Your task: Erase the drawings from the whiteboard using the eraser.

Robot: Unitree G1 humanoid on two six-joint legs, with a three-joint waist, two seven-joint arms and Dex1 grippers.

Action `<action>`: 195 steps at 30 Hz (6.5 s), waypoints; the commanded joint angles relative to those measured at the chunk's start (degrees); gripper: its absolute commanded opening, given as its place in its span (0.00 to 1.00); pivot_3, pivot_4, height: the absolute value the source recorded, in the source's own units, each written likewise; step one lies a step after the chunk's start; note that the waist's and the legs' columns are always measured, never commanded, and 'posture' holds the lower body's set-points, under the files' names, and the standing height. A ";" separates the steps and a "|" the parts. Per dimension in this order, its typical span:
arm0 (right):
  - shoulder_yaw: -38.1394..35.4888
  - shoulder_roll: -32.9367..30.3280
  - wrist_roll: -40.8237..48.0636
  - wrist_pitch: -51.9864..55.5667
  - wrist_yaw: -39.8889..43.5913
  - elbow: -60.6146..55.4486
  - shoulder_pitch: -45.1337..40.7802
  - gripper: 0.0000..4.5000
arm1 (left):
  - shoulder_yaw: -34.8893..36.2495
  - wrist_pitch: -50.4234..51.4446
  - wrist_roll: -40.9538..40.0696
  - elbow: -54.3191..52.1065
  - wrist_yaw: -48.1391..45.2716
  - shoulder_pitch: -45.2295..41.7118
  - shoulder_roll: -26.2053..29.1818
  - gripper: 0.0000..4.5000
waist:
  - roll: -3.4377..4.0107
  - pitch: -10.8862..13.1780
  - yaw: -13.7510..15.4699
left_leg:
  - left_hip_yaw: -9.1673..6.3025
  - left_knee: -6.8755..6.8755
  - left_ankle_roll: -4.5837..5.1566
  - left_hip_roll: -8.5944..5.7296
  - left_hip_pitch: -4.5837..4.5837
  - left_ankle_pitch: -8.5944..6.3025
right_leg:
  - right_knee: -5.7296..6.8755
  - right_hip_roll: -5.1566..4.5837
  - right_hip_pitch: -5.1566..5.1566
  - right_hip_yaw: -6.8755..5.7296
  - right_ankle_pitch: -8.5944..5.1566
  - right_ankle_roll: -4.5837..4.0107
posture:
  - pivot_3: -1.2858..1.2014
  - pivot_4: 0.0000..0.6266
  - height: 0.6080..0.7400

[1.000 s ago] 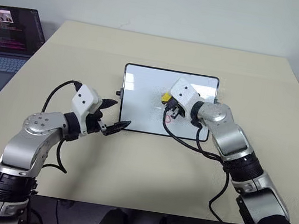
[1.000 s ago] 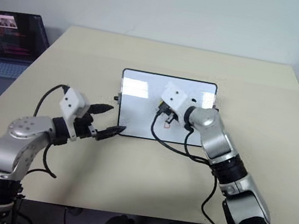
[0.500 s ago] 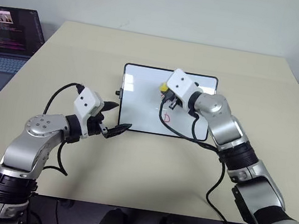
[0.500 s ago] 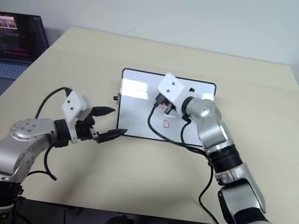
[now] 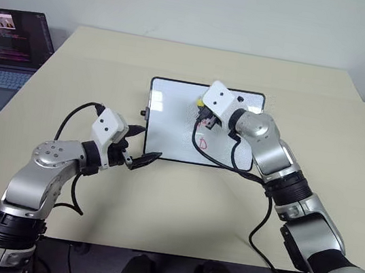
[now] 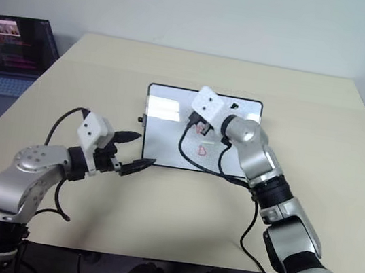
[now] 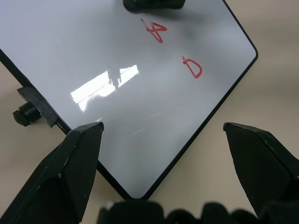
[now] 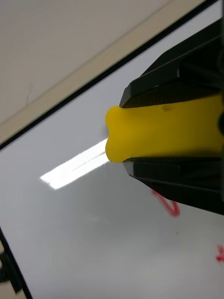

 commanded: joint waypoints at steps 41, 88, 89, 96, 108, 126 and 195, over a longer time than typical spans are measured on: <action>0.47 -2.40 -7.64 -2.84 -2.53 -0.75 2.17 0.25 | 0.32 -0.76 -0.44 -1.89 -0.58 -0.04 0.21 1.00 | -0.03 -0.02 -0.04 | -0.03 0.02 0.14 0.00 0.19 0.20 | 0.25 0.03 0.05 -0.02 0.11 -0.16 | 0.52 0.24 1.00; 5.44 -5.79 -9.77 -3.82 7.10 -1.85 5.42 0.25 | 0.18 -0.34 -0.26 -2.35 -0.74 -0.46 0.08 1.00 | -0.04 -0.03 0.01 | -0.05 -0.03 0.15 0.01 0.17 0.26 | 0.18 0.05 0.06 -0.03 0.12 -0.18 | 0.52 0.24 1.00; 5.19 -5.70 -10.07 -4.04 6.70 -1.77 5.33 0.25 | 0.23 -0.30 -0.31 -2.37 -0.73 -0.43 0.09 1.00 | -0.04 -0.03 0.01 | -0.05 -0.03 0.15 0.01 0.17 0.26 | 0.18 0.05 0.06 -0.04 0.12 -0.18 | 0.52 0.24 1.00; 1.69 -5.16 -10.83 -6.47 -0.64 1.70 1.91 0.25 | 0.36 -0.35 -0.32 -2.51 -0.80 -0.21 0.21 1.00 | -0.04 -0.02 -0.02 | -0.04 0.00 0.16 0.02 0.21 0.28 | 0.21 0.07 0.06 -0.02 0.13 -0.19 | 0.52 0.24 1.00; -16.94 2.91 12.29 10.25 1.99 -18.86 8.68 0.25 | 2.92 -0.87 -0.67 -2.08 -0.04 1.30 1.02 1.00 | 0.01 0.05 0.10 | -0.11 -0.10 0.14 0.04 -0.05 0.26 | 0.13 0.06 -0.09 -0.07 0.13 -0.20 | 0.52 0.24 1.00; -15.04 -21.94 17.18 12.47 8.84 -47.70 46.57 0.25 | 3.75 -6.22 -0.13 -0.01 -5.51 7.28 3.12 1.00 | 0.02 0.06 -0.04 | -0.10 -0.26 0.11 0.08 -0.13 0.05 | -0.65 0.10 0.06 -0.11 0.06 -0.08 | 0.52 0.24 1.00; 4.61 -2.82 -7.47 3.02 0.47 -14.23 15.97 0.25 | -0.57 -6.10 -0.03 -2.56 -8.68 5.99 3.12 1.00 | -0.07 0.00 0.00 | -0.07 -0.04 0.14 0.05 0.08 0.17 | 0.05 0.11 0.02 -0.04 0.11 -0.16 | 0.52 0.24 1.00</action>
